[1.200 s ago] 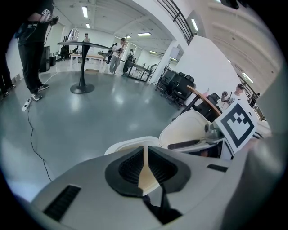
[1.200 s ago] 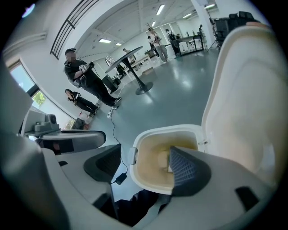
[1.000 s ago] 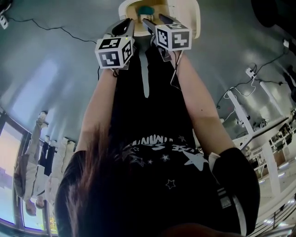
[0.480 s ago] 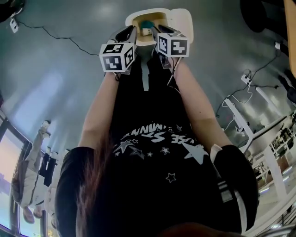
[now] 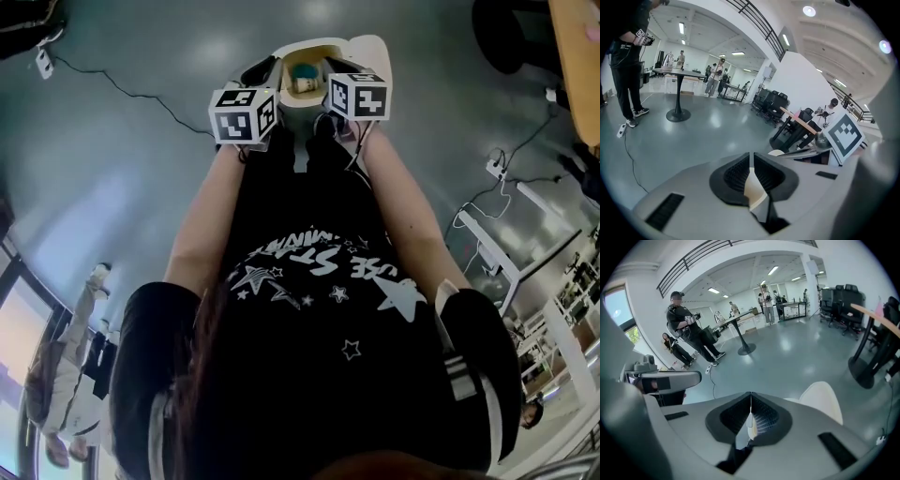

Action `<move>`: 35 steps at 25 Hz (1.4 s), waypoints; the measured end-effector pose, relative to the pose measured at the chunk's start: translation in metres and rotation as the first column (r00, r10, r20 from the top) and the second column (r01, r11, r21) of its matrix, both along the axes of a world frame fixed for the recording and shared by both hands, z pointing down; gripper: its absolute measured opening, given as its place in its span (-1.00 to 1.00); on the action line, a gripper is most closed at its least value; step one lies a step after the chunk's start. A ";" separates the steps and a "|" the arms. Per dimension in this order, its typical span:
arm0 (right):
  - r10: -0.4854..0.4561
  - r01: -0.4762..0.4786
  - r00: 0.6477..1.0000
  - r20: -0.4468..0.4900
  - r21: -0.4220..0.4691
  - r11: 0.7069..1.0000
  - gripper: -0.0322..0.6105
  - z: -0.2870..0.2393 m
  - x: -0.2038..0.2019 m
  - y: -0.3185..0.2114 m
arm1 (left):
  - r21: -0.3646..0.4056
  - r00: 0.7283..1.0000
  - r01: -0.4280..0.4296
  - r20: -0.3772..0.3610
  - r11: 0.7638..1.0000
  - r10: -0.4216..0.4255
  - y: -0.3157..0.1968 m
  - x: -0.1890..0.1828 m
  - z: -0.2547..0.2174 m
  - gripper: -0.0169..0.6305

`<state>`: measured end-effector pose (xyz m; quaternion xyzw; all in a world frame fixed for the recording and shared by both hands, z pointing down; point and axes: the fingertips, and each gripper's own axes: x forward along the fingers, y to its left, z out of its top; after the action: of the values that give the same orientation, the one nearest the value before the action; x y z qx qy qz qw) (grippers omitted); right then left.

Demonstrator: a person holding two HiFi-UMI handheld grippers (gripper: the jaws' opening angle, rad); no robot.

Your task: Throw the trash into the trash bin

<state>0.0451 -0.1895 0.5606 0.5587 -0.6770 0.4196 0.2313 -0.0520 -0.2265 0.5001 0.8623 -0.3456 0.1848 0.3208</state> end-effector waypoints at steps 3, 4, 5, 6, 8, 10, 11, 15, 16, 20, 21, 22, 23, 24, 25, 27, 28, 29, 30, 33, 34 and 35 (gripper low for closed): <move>0.024 -0.024 1.000 -0.017 0.016 1.000 -0.88 -0.018 -0.002 -0.001 | 0.009 1.000 -0.004 -0.015 1.000 0.004 -0.001 -0.006 -0.009 -0.82; 0.029 -0.029 0.999 -0.021 0.021 0.999 -0.88 -0.024 -0.002 -0.001 | 0.010 1.000 -0.006 -0.022 1.000 0.006 0.000 -0.007 -0.012 -0.82; 0.032 -0.032 0.999 -0.024 0.025 0.999 -0.88 -0.028 -0.003 -0.001 | 0.012 1.000 -0.009 -0.029 1.000 0.009 0.000 -0.007 -0.014 -0.82; 0.035 -0.034 0.999 -0.024 0.030 0.999 -0.88 -0.032 -0.004 -0.001 | 0.014 0.999 -0.014 -0.034 1.000 0.014 0.001 -0.006 -0.016 -0.82; 0.039 -0.038 0.999 -0.023 0.041 0.998 -0.88 -0.038 -0.004 -0.001 | 0.020 0.999 -0.024 -0.041 1.000 0.025 0.003 -0.004 -0.020 -0.82; 0.040 -0.038 0.999 -0.022 0.050 0.998 -0.88 -0.044 -0.002 0.000 | 0.031 0.998 -0.028 -0.049 0.999 0.029 0.004 -0.003 -0.027 -0.82; 0.038 -0.036 0.999 -0.022 0.055 0.998 -0.88 -0.047 -0.001 0.000 | 0.037 0.998 -0.027 -0.053 0.999 0.029 0.005 -0.002 -0.031 -0.82; 0.037 -0.036 0.999 -0.012 0.070 0.997 -0.88 -0.058 0.010 0.002 | 0.054 0.998 -0.011 -0.055 0.999 0.014 0.009 0.000 -0.042 -0.82; 0.037 -0.036 0.999 -0.008 0.074 0.997 -0.88 -0.060 0.013 0.004 | 0.054 0.998 -0.006 -0.054 0.999 0.009 0.011 0.000 -0.044 -0.82; 0.022 -0.023 1.000 0.010 0.096 0.995 -0.88 -0.070 0.020 0.015 | 0.068 0.999 0.021 -0.050 0.997 -0.018 0.023 0.002 -0.053 -0.82; 0.015 -0.016 1.000 0.014 0.101 0.995 -0.88 -0.072 0.021 0.019 | 0.073 0.998 0.032 -0.050 0.997 -0.028 0.026 0.002 -0.055 -0.82; 0.006 -0.008 1.000 0.017 0.106 0.994 -0.88 -0.073 0.022 0.025 | 0.078 0.998 0.042 -0.053 0.996 -0.038 0.031 0.002 -0.058 -0.82; -0.003 0.000 1.000 0.020 0.111 0.994 -0.88 -0.075 0.024 0.031 | 0.083 0.997 0.051 -0.054 0.995 -0.046 0.036 0.003 -0.060 -0.82; -0.010 0.007 1.000 0.025 0.116 0.993 -0.88 -0.077 0.025 0.037 | 0.088 0.997 0.057 -0.054 0.995 -0.053 0.043 0.004 -0.062 -0.82; -0.016 0.012 0.999 0.031 0.120 0.993 -0.88 -0.079 0.027 0.044 | 0.092 0.997 0.062 -0.052 0.994 -0.058 0.049 0.005 -0.064 -0.82; -0.028 0.021 0.998 0.051 0.133 0.991 -0.88 -0.083 0.030 0.058 | 0.100 0.996 0.077 -0.052 0.992 -0.072 0.062 0.007 -0.068 -0.82; -0.037 0.028 0.997 0.062 0.142 0.989 -0.88 -0.086 0.030 0.064 | 0.103 0.995 0.086 -0.053 0.991 -0.081 0.068 0.008 -0.070 -0.82; -0.047 0.035 0.996 0.073 0.153 0.988 -0.88 -0.089 0.030 0.071 | 0.108 0.994 0.095 -0.056 0.990 -0.090 0.074 0.008 -0.072 -0.82; -0.057 0.043 0.995 0.085 0.164 0.985 -0.88 -0.091 0.030 0.078 | 0.112 0.994 0.103 -0.060 0.988 -0.097 0.081 0.009 -0.074 -0.82; -0.083 0.059 0.989 0.121 0.193 0.979 -0.88 -0.094 0.030 0.101 | 0.129 0.992 0.110 -0.073 0.985 -0.102 0.106 0.014 -0.083 -0.82; -0.089 0.062 0.988 0.126 0.203 0.977 -0.88 -0.098 0.030 0.109 | 0.135 0.992 0.111 -0.079 0.985 -0.101 0.114 0.016 -0.086 -0.82; -0.096 0.067 0.987 0.129 0.215 0.974 -0.88 -0.103 0.029 0.117 | 0.141 0.991 0.112 -0.084 0.984 -0.101 0.123 0.017 -0.090 -0.82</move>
<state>0.0745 -0.0730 0.4578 0.5211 -0.7544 0.3735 0.1407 -0.0355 -0.1033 0.4102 0.8701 -0.3912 0.1084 0.2796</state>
